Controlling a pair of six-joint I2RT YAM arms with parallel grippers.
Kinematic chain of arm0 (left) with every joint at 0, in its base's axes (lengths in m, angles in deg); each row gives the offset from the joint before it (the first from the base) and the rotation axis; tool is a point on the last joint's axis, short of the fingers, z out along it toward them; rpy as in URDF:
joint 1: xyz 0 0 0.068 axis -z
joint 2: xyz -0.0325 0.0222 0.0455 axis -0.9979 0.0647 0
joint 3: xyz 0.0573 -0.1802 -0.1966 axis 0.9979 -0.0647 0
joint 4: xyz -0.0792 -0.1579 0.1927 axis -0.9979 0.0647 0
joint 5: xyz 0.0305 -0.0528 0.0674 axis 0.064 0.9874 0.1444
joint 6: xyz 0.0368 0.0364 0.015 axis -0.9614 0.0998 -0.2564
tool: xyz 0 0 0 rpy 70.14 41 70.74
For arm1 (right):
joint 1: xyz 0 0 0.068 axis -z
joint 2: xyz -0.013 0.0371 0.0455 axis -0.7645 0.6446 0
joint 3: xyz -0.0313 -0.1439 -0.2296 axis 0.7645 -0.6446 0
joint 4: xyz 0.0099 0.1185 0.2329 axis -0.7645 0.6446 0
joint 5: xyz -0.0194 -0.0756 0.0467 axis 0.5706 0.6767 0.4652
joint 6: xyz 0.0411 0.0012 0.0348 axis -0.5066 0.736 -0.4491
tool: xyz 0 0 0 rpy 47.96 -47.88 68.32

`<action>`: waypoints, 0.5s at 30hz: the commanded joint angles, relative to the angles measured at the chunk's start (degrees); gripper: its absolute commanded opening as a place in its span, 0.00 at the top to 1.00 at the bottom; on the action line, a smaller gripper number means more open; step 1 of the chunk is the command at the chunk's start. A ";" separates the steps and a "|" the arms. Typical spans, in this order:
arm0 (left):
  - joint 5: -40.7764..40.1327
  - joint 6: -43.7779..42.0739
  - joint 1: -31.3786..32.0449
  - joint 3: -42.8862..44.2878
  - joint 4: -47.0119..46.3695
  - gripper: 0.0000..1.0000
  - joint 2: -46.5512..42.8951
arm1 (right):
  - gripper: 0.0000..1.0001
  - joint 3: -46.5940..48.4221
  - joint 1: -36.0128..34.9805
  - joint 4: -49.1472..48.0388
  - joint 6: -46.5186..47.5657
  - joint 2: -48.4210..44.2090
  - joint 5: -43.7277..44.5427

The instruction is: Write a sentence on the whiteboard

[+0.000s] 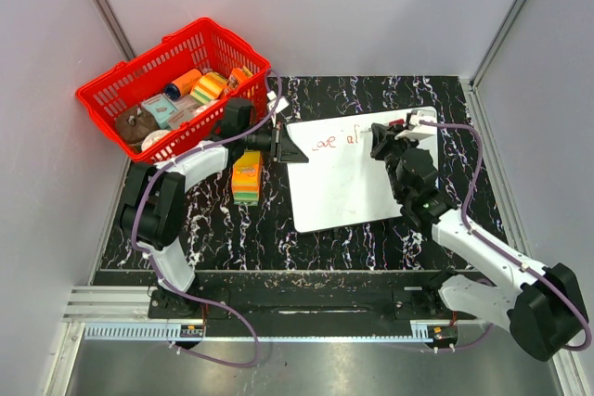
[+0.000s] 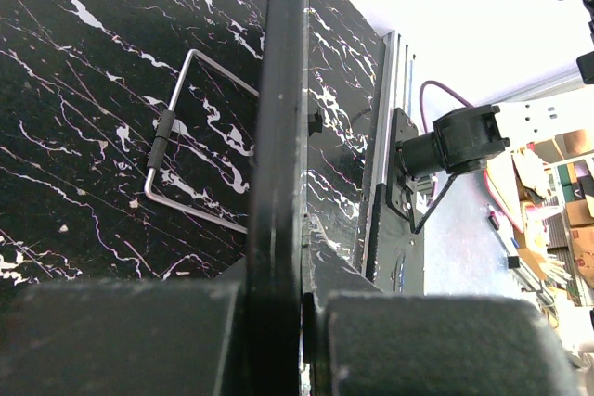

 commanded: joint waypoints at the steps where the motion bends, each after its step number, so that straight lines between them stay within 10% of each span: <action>1: -10.24 -12.11 0.87 0.03 1.32 1.00 1.80 | 1.00 4.14 0.28 -3.84 2.41 0.94 2.88; 15: -10.16 -12.46 1.04 0.38 1.93 1.00 1.89 | 1.00 7.22 2.03 -4.19 1.98 5.78 1.92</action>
